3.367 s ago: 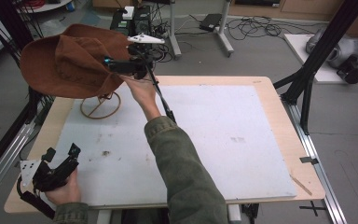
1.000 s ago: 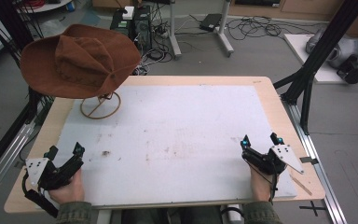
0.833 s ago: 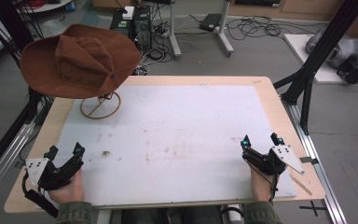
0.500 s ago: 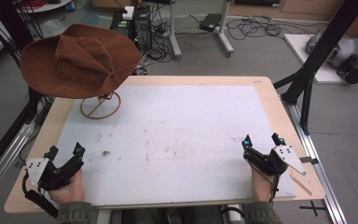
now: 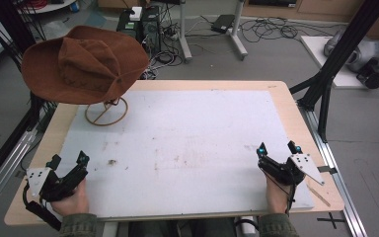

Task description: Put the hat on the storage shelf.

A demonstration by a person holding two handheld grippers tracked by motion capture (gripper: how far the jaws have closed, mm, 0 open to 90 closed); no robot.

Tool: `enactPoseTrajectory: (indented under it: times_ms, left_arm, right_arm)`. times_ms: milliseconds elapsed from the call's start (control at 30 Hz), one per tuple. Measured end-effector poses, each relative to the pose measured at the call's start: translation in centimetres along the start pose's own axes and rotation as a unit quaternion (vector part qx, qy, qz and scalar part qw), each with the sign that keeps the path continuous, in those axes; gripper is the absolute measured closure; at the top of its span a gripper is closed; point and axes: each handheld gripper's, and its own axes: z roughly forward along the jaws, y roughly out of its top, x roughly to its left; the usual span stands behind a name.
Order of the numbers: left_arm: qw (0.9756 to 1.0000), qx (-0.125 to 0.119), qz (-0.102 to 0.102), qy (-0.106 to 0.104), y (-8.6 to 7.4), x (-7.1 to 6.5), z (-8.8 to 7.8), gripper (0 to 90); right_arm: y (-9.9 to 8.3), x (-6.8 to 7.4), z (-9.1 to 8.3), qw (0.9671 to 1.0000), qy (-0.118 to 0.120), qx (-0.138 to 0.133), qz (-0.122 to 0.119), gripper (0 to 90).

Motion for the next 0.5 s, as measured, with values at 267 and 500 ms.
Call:
enactPoseTrajectory:
  times_ms: [267,500]
  left_arm:
    - [1.0,0.001,0.0,0.0,-0.01,0.0,0.06,14.8]
    - [1.0,0.001,-0.001,0.0,-0.01,0.07,0.09,14.8]
  right_arm:
    - [-0.07,-0.01,0.03,1.0,0.003,0.005,0.006,1.0]
    - [-0.14,-0.05,0.17,1.0,0.005,0.005,0.006,1.0]
